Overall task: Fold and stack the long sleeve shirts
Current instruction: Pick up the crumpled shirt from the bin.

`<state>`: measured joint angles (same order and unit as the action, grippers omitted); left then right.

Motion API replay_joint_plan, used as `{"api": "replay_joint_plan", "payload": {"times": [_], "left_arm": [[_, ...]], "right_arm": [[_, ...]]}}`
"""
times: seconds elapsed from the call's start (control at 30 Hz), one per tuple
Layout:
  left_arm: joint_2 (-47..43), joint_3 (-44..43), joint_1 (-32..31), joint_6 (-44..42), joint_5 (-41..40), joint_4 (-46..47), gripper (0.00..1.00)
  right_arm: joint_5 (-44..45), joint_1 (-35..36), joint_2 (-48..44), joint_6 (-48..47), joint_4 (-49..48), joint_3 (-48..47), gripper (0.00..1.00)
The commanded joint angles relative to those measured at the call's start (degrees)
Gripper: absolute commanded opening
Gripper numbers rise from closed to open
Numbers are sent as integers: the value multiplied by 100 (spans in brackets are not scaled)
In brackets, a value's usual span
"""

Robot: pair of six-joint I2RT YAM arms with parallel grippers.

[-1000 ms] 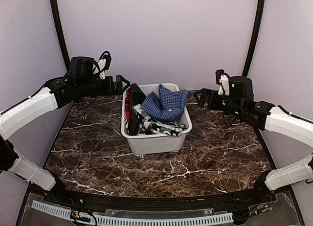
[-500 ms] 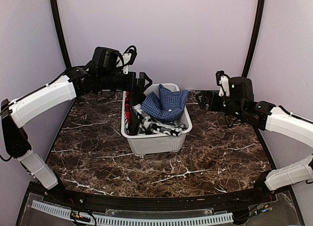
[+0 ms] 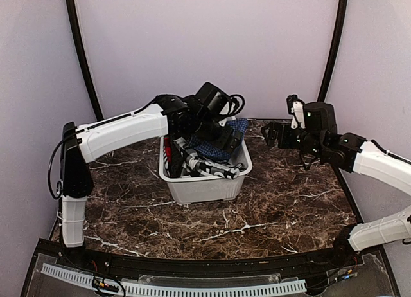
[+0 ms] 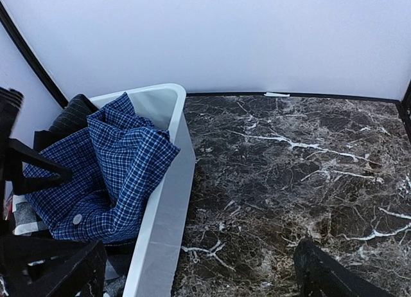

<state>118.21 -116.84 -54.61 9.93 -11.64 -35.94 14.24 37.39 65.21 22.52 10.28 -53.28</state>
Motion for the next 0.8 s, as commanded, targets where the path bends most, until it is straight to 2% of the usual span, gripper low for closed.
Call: {"api": "replay_joint_plan", "payload": {"times": [0.0,0.2,0.27,0.33,0.37,0.4,0.47,0.6,0.67,0.77], "left_arm": [[236,-298,-15,-155,-187,-477,99],[642,-360,-15,-195,-150,-412,99],[733,-418,-15,-227,-257,-343,96],[821,-503,-16,-265,-347,-279,87],[878,-540,-20,-273,-370,-272,74],[900,-612,-16,-295,-413,-255,67],[946,-718,-17,-346,-473,-243,40],[956,-1021,-17,-452,-743,-288,6],[932,-1281,-21,-497,-897,-340,0],[816,-1734,-22,-581,-1162,-340,0]], "right_arm": [[136,16,-249,12,48,20,99],[136,19,-390,114,137,97,99],[125,14,-417,150,137,130,99],[94,22,-403,191,117,158,99],[77,20,-377,210,119,169,99],[64,20,-365,236,122,169,99],[39,17,-332,276,115,196,99],[11,15,-333,305,38,262,99],[-14,17,-314,299,27,269,99],[42,15,-267,339,28,265,99]]}}
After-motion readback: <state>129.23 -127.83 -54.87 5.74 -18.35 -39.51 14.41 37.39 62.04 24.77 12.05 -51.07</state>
